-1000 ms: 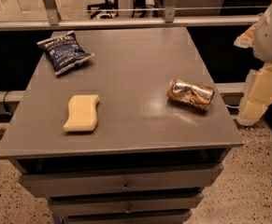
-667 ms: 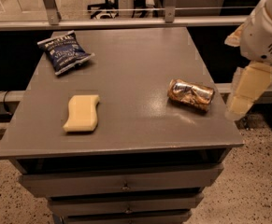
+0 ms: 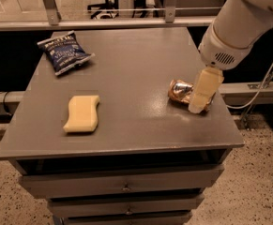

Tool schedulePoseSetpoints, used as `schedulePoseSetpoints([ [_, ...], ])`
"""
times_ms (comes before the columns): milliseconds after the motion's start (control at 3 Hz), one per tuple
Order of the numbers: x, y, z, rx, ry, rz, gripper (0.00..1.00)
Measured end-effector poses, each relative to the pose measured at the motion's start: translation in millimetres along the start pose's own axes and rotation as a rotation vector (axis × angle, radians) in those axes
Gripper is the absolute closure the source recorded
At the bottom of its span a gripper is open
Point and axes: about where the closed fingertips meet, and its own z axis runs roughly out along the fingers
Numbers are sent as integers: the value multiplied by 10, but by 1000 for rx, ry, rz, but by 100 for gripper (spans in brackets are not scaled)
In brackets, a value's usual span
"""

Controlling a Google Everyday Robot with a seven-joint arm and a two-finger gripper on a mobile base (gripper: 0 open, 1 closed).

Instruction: Place orange can upright

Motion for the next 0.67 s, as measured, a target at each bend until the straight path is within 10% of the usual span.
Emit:
schedulePoseSetpoints([
  [667, -100, -76, 574, -31, 16, 51, 0],
])
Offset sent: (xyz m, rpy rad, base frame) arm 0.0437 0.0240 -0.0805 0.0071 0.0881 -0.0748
